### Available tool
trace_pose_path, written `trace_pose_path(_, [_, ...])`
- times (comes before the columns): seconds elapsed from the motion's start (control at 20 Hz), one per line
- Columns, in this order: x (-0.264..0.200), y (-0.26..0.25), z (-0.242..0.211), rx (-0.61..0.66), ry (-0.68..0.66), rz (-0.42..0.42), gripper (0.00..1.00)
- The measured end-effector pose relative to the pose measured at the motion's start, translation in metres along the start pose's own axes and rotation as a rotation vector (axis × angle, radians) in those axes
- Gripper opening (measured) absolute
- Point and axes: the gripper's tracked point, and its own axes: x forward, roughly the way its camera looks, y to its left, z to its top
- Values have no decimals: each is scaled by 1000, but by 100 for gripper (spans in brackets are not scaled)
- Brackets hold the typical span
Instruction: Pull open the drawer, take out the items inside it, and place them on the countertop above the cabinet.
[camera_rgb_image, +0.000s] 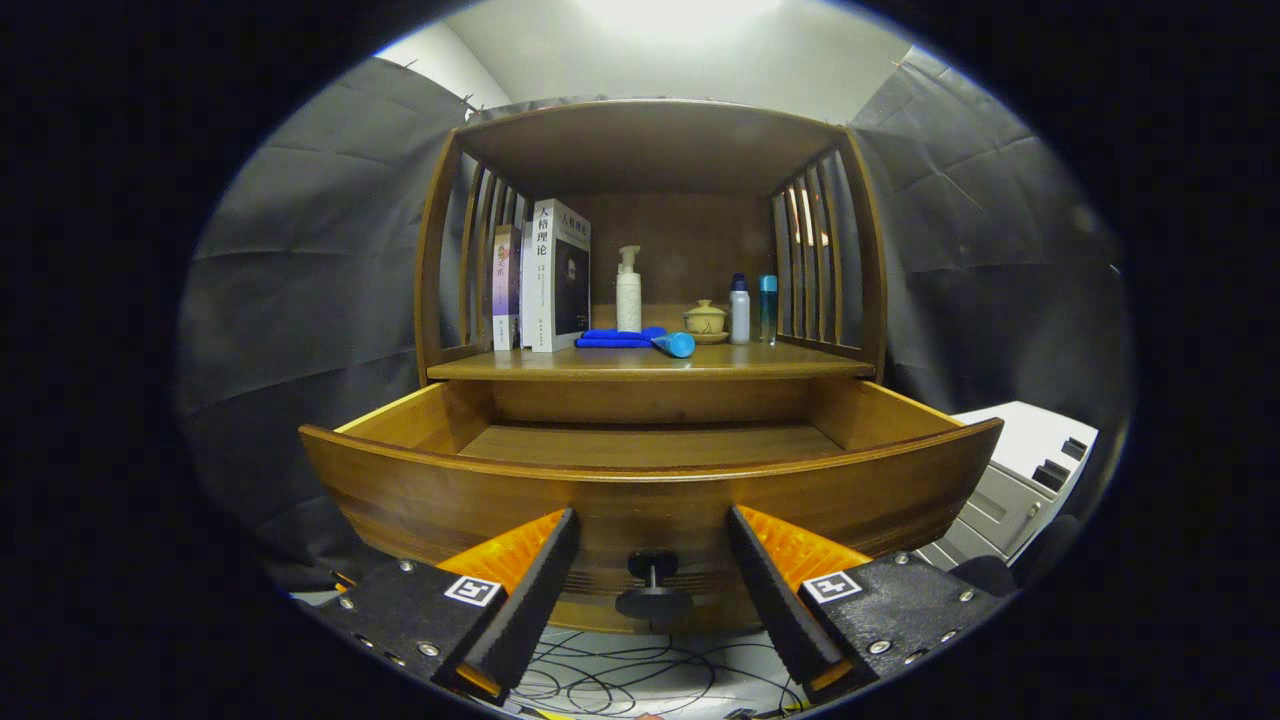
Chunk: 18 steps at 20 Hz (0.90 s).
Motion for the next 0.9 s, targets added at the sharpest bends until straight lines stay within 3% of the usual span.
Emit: trace_pose_path(0.9, [112, -1, 25, 10, -22, 10, 94])
